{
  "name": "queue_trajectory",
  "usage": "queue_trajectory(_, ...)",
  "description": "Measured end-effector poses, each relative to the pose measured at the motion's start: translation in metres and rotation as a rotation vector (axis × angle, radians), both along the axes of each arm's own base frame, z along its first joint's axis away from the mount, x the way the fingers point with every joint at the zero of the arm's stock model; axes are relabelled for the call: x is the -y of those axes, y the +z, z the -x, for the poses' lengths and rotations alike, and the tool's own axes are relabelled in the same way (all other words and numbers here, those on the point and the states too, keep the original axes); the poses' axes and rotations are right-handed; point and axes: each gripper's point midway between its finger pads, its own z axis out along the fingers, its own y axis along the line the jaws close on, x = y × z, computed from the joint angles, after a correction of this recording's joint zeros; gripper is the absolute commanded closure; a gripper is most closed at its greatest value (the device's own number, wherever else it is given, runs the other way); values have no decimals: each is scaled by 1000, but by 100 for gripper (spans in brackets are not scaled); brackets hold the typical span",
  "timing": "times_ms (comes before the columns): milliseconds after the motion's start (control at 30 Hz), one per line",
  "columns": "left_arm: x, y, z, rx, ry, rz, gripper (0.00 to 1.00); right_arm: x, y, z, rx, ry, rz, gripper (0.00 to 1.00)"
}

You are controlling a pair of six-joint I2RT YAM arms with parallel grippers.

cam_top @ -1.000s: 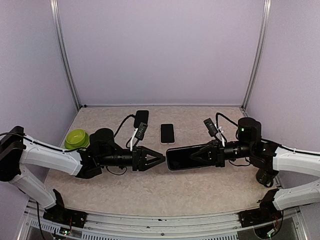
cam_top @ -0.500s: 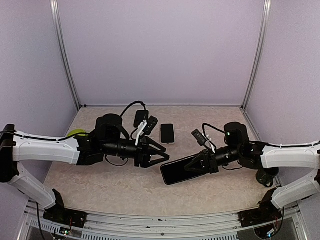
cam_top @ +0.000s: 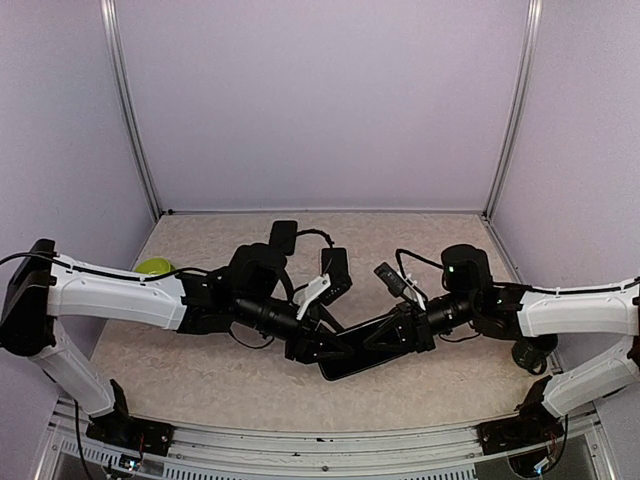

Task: Put the phone into the phone case
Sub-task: Pass from the right arm to the left, then pass from the left arm to the right

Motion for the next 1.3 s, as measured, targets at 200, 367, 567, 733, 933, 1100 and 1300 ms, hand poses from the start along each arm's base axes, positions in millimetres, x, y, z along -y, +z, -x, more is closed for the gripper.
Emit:
queue_trajectory(200, 2, -5, 9, -37, -41, -19, 100, -2, -3, 0, 44, 13, 3, 100)
queue_trajectory(367, 1, -4, 11, -86, -46, -18, 100, -3, -4, 0, 115, 25, -5, 86)
queue_trajectory(567, 0, -10, 7, -75, -26, -14, 100, -3, -4, -2, 94, 3, 6, 47)
queue_trajectory(733, -8, -22, -2, -108, 26, -5, 100, -1, 10, -11, 135, -65, -8, 22)
queue_trajectory(933, -16, -4, -15, -129, 131, 113, 100, 12, 42, -30, 229, -218, -64, 17)
queue_trajectory(1100, -36, 13, -35, -177, 303, 257, 100, 25, 48, -48, 219, -340, -96, 17)
queue_trajectory(1300, -57, 32, -57, -242, 490, 459, 100, 32, 36, -52, 125, -407, -126, 18)
